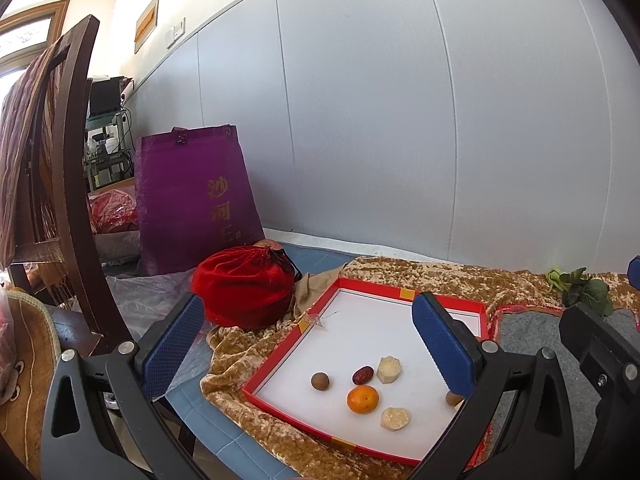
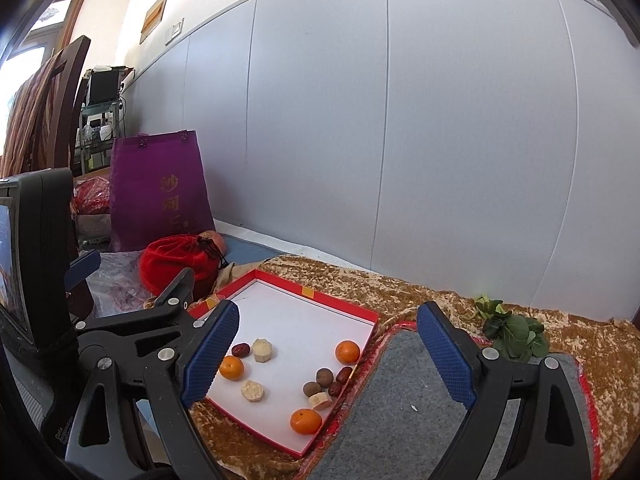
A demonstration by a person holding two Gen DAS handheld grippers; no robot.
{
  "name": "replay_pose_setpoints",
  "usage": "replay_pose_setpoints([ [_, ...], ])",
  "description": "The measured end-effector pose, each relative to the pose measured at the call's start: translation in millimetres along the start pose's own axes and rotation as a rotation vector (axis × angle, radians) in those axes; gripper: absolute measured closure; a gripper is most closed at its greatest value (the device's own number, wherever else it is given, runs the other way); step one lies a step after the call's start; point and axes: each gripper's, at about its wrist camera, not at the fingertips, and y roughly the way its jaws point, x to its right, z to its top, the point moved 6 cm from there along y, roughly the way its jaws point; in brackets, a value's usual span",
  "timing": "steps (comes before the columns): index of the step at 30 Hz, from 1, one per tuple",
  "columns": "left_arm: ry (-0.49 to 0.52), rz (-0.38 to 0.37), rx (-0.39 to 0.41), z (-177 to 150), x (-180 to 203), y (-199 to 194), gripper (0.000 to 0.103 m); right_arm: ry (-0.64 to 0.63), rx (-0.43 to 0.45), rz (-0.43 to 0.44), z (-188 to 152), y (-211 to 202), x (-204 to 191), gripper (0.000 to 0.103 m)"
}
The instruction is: Organize fruits
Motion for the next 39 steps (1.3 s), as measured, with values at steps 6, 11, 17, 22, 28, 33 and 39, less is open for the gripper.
replay_pose_setpoints([
  [6,0.008,0.029,-0.009,-1,-5,1,0.0,-0.004,0.014,-0.005,2,-4,-3,0.012],
  [11,-0.005,0.05,-0.037,-6,-17,4,0.0,-0.005,0.017,-0.005,2,-5,-4,0.012],
  [17,-0.012,0.06,-0.044,-8,-23,4,0.0,-0.008,0.014,-0.006,1,-4,-5,0.012],
  [22,-0.01,0.06,-0.051,-9,-23,5,0.0,-0.013,0.007,-0.007,0,-1,-6,0.012],
  [28,-0.014,0.06,-0.054,-9,-26,6,0.0,-0.014,0.009,-0.005,0,-2,-6,0.012],
  [33,-0.01,0.06,-0.056,-9,-27,6,0.0,-0.018,0.012,-0.005,0,-2,-8,0.012],
  [39,-0.021,0.058,-0.054,-9,-31,6,0.0,-0.013,0.018,0.0,2,-2,-10,0.012],
])
